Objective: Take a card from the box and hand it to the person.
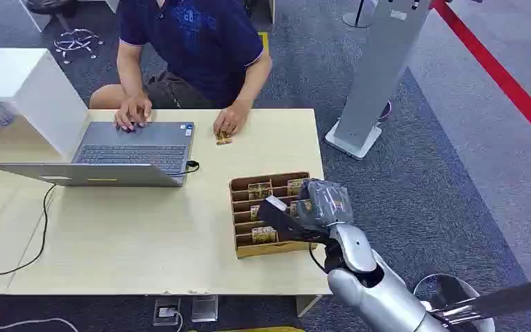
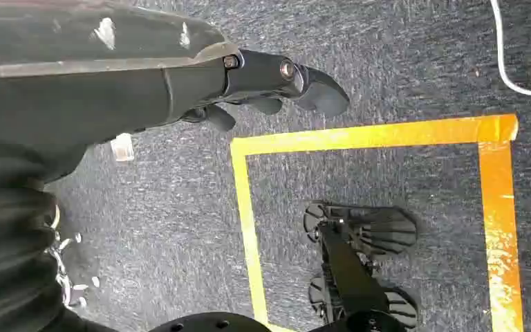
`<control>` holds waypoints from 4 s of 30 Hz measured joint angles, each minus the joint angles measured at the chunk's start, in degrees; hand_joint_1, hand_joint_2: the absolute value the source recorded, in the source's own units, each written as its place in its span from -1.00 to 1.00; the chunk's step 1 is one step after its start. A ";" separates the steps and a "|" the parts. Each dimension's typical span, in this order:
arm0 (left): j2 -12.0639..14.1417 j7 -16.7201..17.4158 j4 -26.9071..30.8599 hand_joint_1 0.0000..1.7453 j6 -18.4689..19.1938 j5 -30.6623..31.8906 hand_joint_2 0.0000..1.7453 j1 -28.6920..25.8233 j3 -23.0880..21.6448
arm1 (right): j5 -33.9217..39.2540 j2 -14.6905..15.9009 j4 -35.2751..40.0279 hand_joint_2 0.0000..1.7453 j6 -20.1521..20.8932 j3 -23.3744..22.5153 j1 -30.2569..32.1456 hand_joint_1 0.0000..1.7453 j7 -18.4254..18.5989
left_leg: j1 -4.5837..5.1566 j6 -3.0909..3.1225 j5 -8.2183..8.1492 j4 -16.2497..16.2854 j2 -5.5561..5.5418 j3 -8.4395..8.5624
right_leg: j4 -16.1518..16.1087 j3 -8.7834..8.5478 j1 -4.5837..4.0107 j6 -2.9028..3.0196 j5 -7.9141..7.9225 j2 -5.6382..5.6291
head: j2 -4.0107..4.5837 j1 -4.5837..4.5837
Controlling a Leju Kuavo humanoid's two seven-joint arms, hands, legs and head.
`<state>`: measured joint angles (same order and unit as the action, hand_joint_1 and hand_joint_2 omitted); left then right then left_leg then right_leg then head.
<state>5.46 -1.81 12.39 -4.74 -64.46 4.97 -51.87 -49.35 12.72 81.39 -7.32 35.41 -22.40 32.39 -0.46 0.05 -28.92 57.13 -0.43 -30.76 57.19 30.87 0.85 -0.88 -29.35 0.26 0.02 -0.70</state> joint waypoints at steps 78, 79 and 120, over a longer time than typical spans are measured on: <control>-0.02 -0.46 0.00 -1.00 -0.11 -1.29 1.00 0.10 -1.36 | 0.02 -0.20 -3.71 1.00 -0.11 -0.48 0.55 1.00 -0.85 | 0.00 0.00 0.00 0.00 0.00 0.02 | 0.00 -0.01 0.00 0.00 0.00 0.00 | 0.00 0.02; -0.02 -0.48 0.00 -1.00 -0.11 -1.38 1.00 0.09 -1.36 | -0.13 -0.20 -3.54 1.00 -0.26 -0.48 0.59 1.00 -1.03 | 0.00 0.00 0.00 0.00 0.00 0.02 | 0.00 -0.01 0.00 0.00 0.00 0.00 | 0.00 0.00; -0.07 -0.44 0.00 -1.00 5.79 -3.61 1.00 0.51 -1.36 | 7.85 -13.84 -20.82 1.00 -6.10 4.44 -23.80 1.00 -17.77 | -0.02 -0.02 0.04 -0.01 -0.06 -0.11 | 0.10 0.05 0.00 0.01 0.00 0.03 | 0.00 0.04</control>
<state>5.40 -2.25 12.39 1.05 -68.06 5.48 -53.22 -41.51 -1.12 60.58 -13.42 39.85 -46.20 14.62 -0.47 0.04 -28.88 57.12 -0.49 -30.87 57.29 30.92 0.85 -0.88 -29.35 0.29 0.02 -0.66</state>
